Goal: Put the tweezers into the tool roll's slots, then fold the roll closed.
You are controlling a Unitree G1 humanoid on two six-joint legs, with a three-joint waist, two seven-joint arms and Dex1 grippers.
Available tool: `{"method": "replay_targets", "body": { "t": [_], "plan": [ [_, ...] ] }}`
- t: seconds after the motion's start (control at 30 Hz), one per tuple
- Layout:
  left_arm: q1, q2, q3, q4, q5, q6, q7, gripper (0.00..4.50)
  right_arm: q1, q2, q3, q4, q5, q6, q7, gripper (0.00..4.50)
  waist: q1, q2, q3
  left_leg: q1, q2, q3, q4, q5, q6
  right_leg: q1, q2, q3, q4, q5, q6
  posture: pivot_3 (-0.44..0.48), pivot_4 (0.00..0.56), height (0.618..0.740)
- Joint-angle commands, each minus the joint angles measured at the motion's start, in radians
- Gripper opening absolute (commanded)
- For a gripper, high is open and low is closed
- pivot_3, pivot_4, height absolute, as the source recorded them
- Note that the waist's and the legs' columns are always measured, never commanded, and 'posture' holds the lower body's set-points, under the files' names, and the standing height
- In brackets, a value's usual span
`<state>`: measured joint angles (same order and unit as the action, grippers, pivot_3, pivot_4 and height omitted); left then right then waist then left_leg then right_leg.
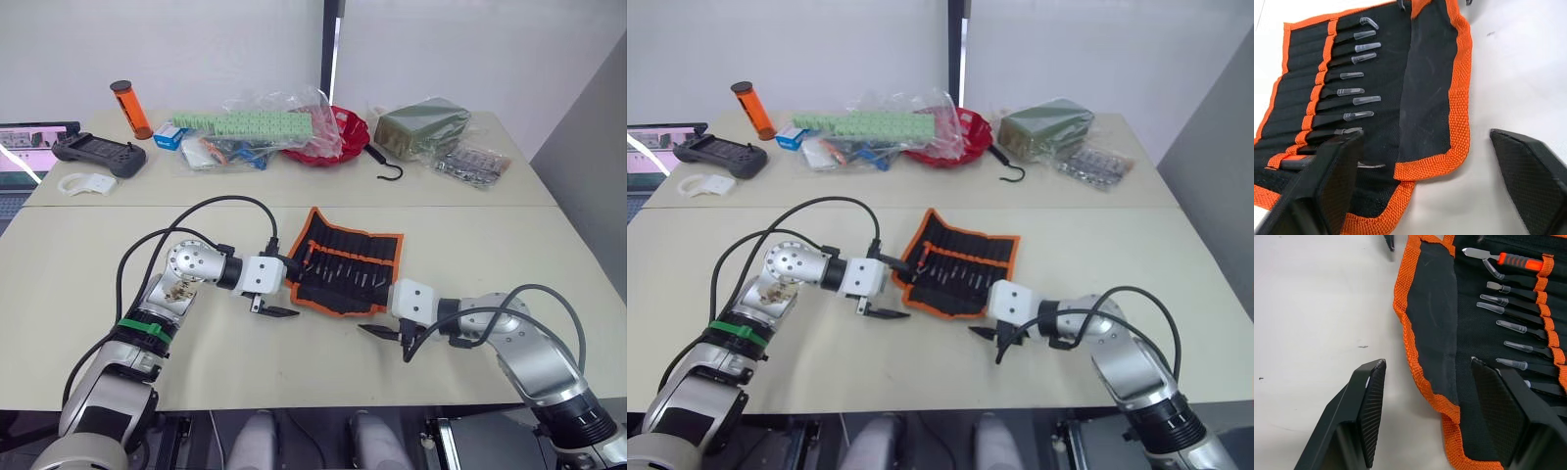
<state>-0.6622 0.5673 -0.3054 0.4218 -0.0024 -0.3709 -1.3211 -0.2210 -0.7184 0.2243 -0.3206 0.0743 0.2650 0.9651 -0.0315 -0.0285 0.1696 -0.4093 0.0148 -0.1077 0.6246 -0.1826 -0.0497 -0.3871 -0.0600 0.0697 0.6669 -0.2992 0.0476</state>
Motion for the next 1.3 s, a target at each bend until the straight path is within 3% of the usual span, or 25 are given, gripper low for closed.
{"method": "replay_targets", "body": {
  "t": [0.03,0.23,0.3,0.43,0.7,0.97,1.3],
  "plan": [
    [-0.033,-0.004,0.009,0.012,-0.004,-0.037,0.008,2.69,-0.002,0.001,-0.009,-0.020,-0.005,-0.021,-0.011,2.14,0.000,0.000,0.000,0.000,0.000,0.000,0.000,0.000,0.000,0.000,0.000,0.000,0.000,0.000,0.000,0.000,0.150,0.740],
    [-0.057,-0.019,0.005,0.045,0.002,-0.058,0.011,0.70,-0.012,0.009,0.007,-0.010,-0.021,-0.049,-0.006,0.11,0.001,0.000,0.000,0.000,0.000,0.000,0.000,0.000,0.000,0.000,0.000,0.000,0.000,0.000,0.000,0.000,0.150,0.740],
    [-0.056,-0.017,-0.005,0.036,0.003,-0.060,-0.006,0.04,-0.017,0.009,0.012,-0.003,-0.027,-0.057,-0.002,0.00,0.001,0.000,0.000,0.000,0.000,0.000,0.001,0.000,0.000,0.000,0.000,0.000,0.000,0.000,0.000,0.000,0.150,0.740],
    [-0.049,-0.007,-0.007,0.002,-0.021,-0.028,-0.046,0.01,-0.031,0.014,0.030,0.015,-0.041,-0.079,0.004,0.00,-0.001,0.000,0.000,0.000,0.000,0.000,0.001,0.000,0.000,0.000,0.000,0.000,0.001,0.000,0.000,0.000,0.150,0.740],
    [0.051,0.067,-0.002,-0.242,-0.133,0.277,-0.151,0.01,-0.053,0.024,0.048,0.048,-0.048,-0.106,0.021,0.00,-0.011,0.000,0.000,0.000,0.000,0.000,0.000,0.000,0.001,0.000,0.000,0.000,0.002,0.000,0.000,0.000,0.150,0.740],
    [0.145,0.129,-0.003,-0.378,-0.157,0.415,-0.170,0.01,-0.010,-0.006,0.012,-0.038,0.043,-0.048,0.086,0.00,-0.008,0.000,0.000,0.001,0.000,0.000,0.001,-0.001,0.001,0.000,0.000,0.000,0.004,0.000,0.000,0.000,0.150,0.740],
    [0.076,0.138,0.030,-0.262,-0.162,0.452,-0.134,0.01,-0.065,0.009,0.014,0.018,0.081,-0.008,0.102,0.00,-0.009,0.000,0.000,0.001,0.000,0.000,0.002,0.000,0.001,0.000,0.000,0.000,0.004,0.000,0.000,0.000,0.150,0.740]
  ]
}}
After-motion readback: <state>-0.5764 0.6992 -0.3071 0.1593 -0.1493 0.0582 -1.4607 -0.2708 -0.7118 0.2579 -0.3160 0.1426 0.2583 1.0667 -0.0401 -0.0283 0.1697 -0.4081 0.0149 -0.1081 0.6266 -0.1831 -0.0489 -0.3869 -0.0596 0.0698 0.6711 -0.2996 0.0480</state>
